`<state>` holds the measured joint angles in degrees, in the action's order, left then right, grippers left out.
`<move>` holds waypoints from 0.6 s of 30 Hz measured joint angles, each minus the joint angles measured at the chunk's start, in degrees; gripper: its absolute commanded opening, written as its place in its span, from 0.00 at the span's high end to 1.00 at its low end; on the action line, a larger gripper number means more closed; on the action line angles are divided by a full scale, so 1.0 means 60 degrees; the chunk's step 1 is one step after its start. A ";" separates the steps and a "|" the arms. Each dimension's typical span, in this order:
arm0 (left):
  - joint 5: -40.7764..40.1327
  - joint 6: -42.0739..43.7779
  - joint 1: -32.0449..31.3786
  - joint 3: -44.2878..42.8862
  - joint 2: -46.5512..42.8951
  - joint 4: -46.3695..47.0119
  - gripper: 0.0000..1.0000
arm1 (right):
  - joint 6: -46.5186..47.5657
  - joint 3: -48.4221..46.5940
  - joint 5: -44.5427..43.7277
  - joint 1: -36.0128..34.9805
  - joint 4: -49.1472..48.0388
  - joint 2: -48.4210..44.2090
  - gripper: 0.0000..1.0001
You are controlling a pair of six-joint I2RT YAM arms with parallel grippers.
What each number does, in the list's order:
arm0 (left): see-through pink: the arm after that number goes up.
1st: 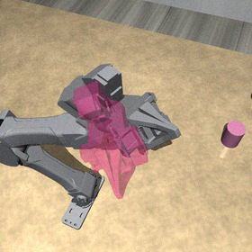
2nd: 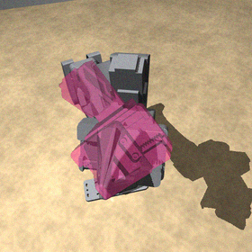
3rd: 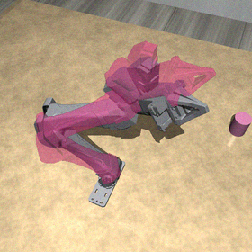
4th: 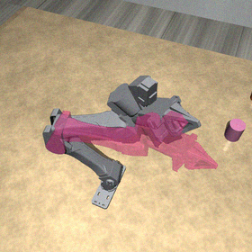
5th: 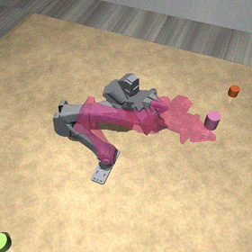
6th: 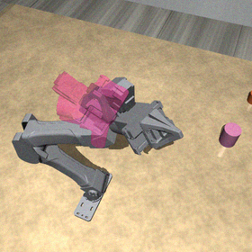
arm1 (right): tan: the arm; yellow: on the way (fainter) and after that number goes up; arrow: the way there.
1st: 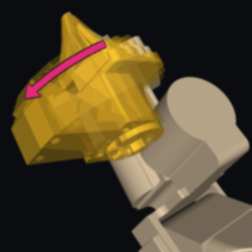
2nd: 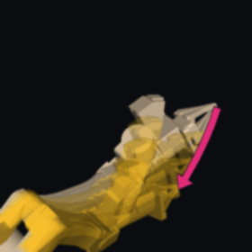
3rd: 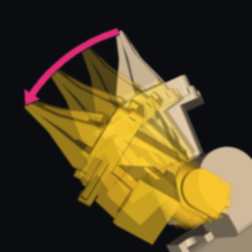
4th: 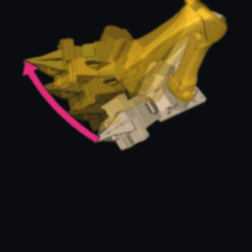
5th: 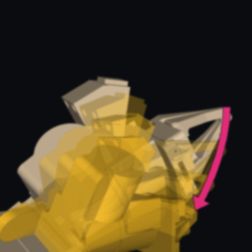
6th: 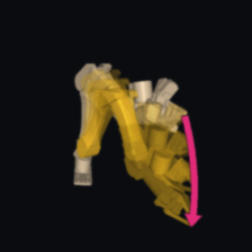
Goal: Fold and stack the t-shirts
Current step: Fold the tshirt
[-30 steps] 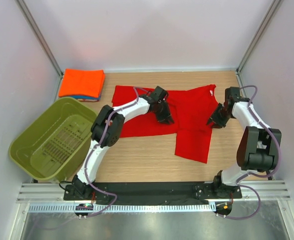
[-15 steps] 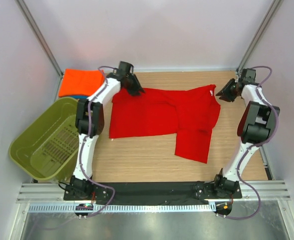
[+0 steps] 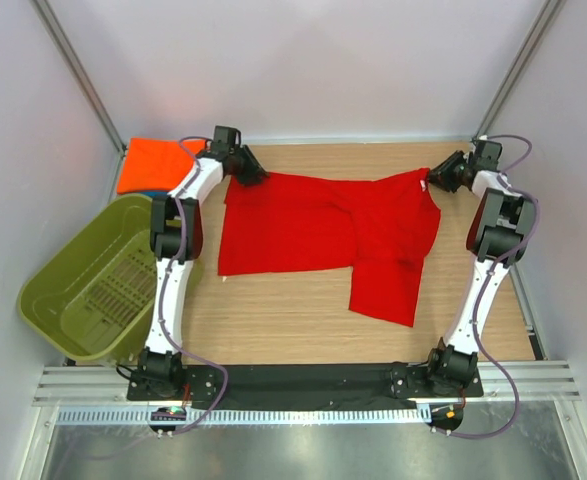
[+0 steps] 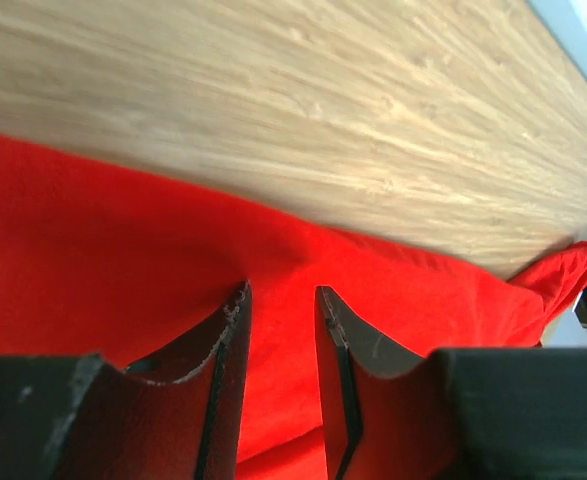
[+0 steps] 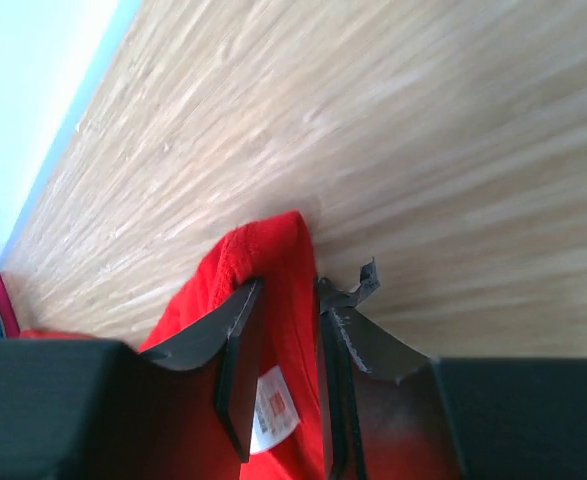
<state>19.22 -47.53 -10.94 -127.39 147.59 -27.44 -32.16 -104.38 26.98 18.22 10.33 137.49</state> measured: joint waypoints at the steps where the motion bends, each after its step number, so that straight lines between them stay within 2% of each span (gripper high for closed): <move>1: 0.0000 0.0004 0.0022 -0.0044 0.0033 0.0051 0.67 | 0.0004 -0.0080 0.0015 0.0000 -0.0055 0.0062 0.72; 3: 0.0051 -0.0007 0.0080 -0.0055 0.0073 0.0109 0.66 | 0.0055 -0.0342 -0.0073 -0.0007 -0.0047 0.0244 0.83; 4: 0.0055 -0.0004 0.0102 -0.0055 0.0080 0.0124 0.66 | 0.0058 -0.0492 -0.0106 -0.0007 -0.0044 0.0368 0.96; 5: 0.0036 0.0004 0.0124 -0.0055 0.0080 0.0138 0.66 | 0.0084 -0.0663 -0.0127 -0.0007 -0.0007 0.0499 0.99; 10: -0.0047 0.0033 0.0157 -0.0084 0.0091 0.0142 0.66 | 0.0095 -0.1344 -0.0776 -0.0018 0.0350 0.0794 0.99; 18: -0.0175 0.0055 0.0157 -0.0124 0.0124 0.0149 0.66 | 0.0007 -0.1315 -0.1738 -0.0040 0.0186 0.0732 0.98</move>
<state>18.17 -47.20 -10.00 -128.14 148.33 -26.55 -32.12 -112.27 16.56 17.98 11.44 141.88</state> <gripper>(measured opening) 0.339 0.033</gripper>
